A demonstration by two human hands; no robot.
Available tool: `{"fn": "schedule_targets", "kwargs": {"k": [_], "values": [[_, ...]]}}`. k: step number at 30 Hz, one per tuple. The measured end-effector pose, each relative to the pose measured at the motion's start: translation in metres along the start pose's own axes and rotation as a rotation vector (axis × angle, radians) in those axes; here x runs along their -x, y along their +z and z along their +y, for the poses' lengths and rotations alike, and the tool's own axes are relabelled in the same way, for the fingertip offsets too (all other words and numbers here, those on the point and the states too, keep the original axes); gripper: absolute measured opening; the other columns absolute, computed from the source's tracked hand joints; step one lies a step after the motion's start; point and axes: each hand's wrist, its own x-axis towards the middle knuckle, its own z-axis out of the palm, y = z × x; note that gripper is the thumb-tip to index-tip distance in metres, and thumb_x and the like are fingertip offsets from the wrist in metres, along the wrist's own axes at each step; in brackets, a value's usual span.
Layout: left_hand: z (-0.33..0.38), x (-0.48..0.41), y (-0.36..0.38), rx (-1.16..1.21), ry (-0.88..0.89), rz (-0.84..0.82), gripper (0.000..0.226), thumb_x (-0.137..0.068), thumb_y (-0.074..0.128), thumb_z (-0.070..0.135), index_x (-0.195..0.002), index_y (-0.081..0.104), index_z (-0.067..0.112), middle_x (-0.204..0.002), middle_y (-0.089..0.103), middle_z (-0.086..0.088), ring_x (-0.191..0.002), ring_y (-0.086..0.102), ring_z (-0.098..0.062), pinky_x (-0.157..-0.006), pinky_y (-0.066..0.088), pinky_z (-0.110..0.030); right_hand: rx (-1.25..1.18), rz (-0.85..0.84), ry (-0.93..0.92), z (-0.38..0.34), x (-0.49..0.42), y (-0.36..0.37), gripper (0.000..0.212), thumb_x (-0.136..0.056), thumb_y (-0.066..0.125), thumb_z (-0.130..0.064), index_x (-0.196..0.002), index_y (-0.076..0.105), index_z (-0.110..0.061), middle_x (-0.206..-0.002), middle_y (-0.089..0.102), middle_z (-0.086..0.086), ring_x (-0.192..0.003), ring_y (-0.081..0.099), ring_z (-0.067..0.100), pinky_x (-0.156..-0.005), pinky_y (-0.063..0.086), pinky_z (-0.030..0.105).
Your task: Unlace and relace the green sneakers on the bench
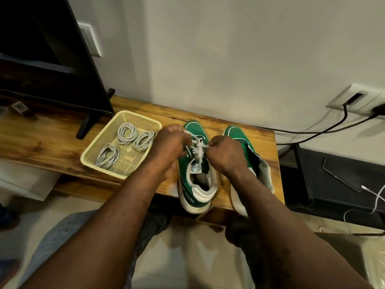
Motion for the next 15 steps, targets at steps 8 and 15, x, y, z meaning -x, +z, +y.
{"fn": "schedule_targets", "kwargs": {"k": [8, 15], "values": [[0.011, -0.017, -0.023, 0.256, 0.029, 0.515, 0.032, -0.089, 0.072, 0.014, -0.118, 0.057, 0.017, -0.1, 0.068, -0.001, -0.083, 0.067, -0.017, -0.067, 0.048, -0.028, -0.591, -0.127, 0.215, -0.012, -0.002, -0.023, 0.022, -0.105, 0.048, -0.004, -0.097, 0.067, -0.011, -0.095, 0.069, 0.009, -0.08, 0.069, 0.019, -0.067, 0.058, 0.032], [-0.005, -0.002, 0.001, -0.622, 0.354, 0.347, 0.068, -0.083, 0.075, 0.022, -0.144, 0.046, 0.028, -0.142, 0.05, -0.007, -0.129, 0.043, -0.03, -0.094, 0.044, -0.039, -1.273, 0.225, 0.158, -0.016, -0.002, -0.045, 0.02, -0.104, 0.046, 0.002, -0.103, 0.062, -0.01, -0.095, 0.074, 0.009, -0.081, 0.076, 0.024, -0.07, 0.057, 0.029]]}}
